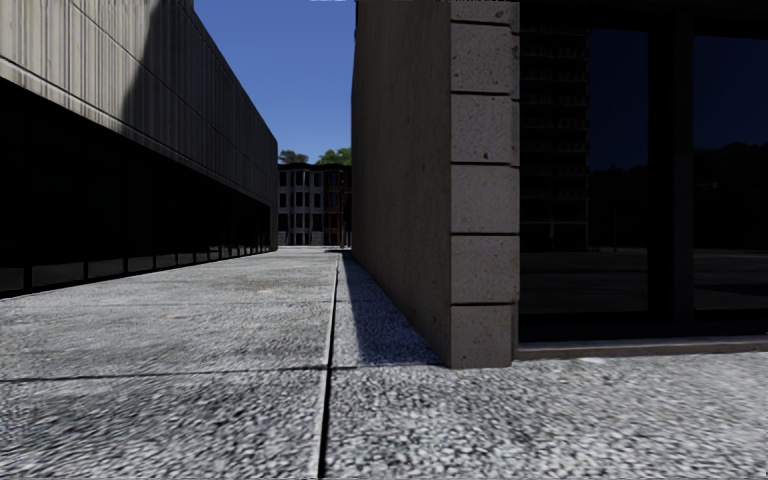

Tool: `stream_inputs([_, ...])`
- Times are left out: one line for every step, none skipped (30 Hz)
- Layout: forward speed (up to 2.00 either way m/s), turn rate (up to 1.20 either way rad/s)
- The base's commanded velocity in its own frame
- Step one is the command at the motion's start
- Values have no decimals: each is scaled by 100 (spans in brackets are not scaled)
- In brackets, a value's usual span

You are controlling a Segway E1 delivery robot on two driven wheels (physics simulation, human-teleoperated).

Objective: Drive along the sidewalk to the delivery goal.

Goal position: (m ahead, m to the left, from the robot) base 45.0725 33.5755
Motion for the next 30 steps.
stream_inputs([72,70])
stream_inputs([77,70])
stream_inputs([83,70])
stream_inputs([83,70])
stream_inputs([87,70])
stream_inputs([92,70])
stream_inputs([92,70])
stream_inputs([96,70])
stream_inputs([100,70])
stream_inputs([102,70])
stream_inputs([102,70])
stream_inputs([104,70])
stream_inputs([107,70])
stream_inputs([107,70])
stream_inputs([113,70])
stream_inputs([135,70])
stream_inputs([145,70])
stream_inputs([145,70])
stream_inputs([154,70])
stream_inputs([163,70])
stream_inputs([170,70])
stream_inputs([170,70])
stream_inputs([173,70])
stream_inputs([175,70])
stream_inputs([175,70])
stream_inputs([175,70])
stream_inputs([180,70])
stream_inputs([180,70])
stream_inputs([200,69])
stream_inputs([200,59])
